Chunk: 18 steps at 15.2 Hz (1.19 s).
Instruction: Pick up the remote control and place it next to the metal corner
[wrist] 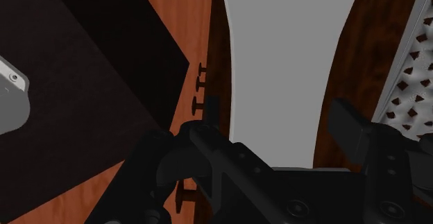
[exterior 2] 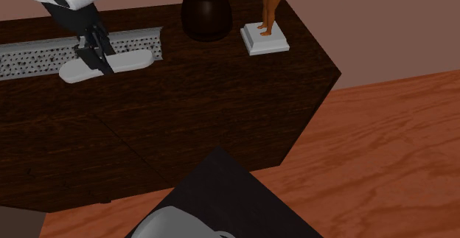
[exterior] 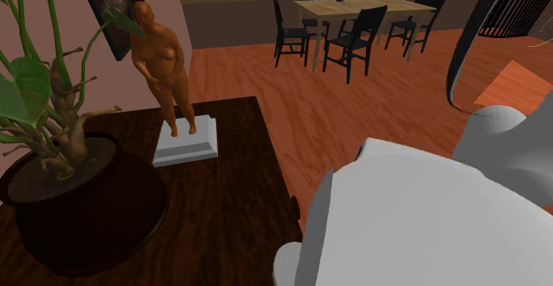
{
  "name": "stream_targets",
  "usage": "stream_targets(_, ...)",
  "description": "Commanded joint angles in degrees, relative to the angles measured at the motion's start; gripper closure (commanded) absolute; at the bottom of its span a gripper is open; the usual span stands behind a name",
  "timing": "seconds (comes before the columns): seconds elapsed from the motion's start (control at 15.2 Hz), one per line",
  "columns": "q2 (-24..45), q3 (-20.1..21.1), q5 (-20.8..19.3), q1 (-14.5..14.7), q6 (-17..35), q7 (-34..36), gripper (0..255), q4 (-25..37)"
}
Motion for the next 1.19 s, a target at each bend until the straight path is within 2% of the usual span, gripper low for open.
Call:
stream_targets(0.0,0.23,0.83,0.14,-0.04,1.3,0.41,255,-0.93)
stream_targets(1.12,4.51,7.87,-0.38,-2.48,15.13,1.49,255,-10.67)
